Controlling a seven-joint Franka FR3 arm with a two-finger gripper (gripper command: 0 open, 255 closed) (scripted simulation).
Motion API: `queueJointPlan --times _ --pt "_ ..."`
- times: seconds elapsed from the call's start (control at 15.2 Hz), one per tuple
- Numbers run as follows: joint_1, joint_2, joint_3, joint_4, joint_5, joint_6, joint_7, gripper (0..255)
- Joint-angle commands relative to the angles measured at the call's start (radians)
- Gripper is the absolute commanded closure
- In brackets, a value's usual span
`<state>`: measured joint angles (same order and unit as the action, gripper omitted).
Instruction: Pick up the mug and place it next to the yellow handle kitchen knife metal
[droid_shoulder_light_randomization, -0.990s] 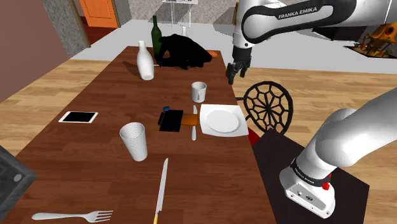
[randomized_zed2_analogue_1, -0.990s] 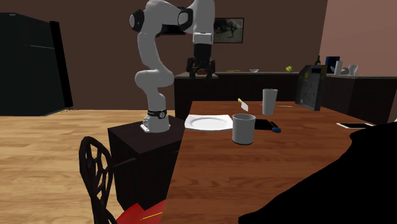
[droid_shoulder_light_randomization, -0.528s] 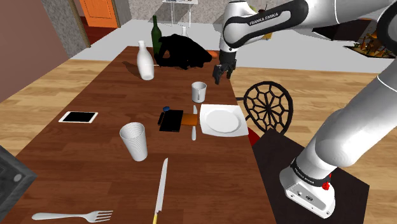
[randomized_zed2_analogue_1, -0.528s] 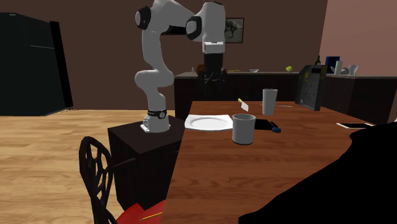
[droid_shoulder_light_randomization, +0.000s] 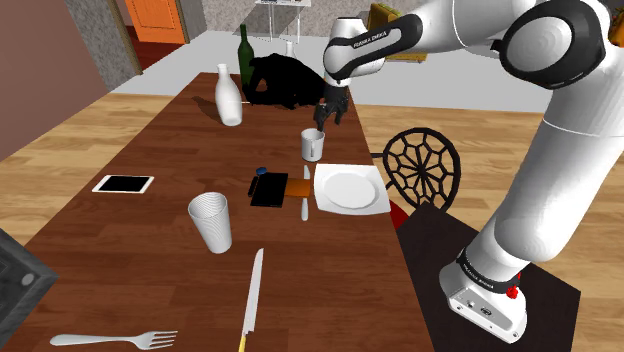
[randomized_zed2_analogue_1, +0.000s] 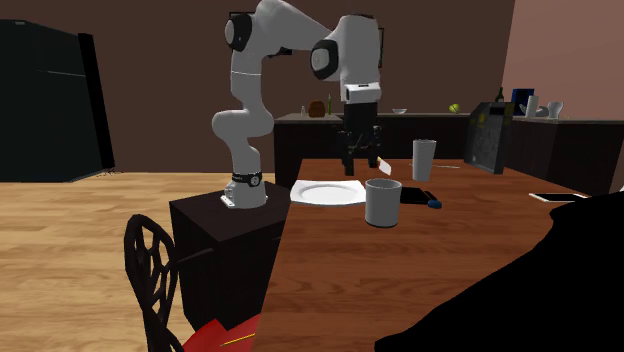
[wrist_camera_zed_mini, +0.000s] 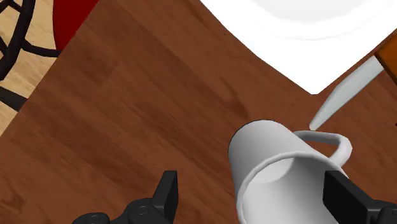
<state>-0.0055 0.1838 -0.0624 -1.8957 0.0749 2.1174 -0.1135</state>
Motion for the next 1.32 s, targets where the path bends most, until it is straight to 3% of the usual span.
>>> queueJointPlan --times 0.0,0.13,0.59,1.12,1.19,1.25 --pt "-0.005 0.075 0.003 0.062 0.023 0.018 -0.014 0" --pt "-0.010 0.118 0.006 0.108 0.035 0.019 -0.021 0" --pt "-0.008 0.167 0.010 0.072 0.042 0.103 -0.026 0" --pt "-0.008 0.167 0.010 0.072 0.042 0.103 -0.026 0" --pt "-0.008 0.167 0.010 0.072 0.042 0.103 -0.026 255" --pt "-0.008 0.167 0.010 0.072 0.042 0.103 -0.026 255"
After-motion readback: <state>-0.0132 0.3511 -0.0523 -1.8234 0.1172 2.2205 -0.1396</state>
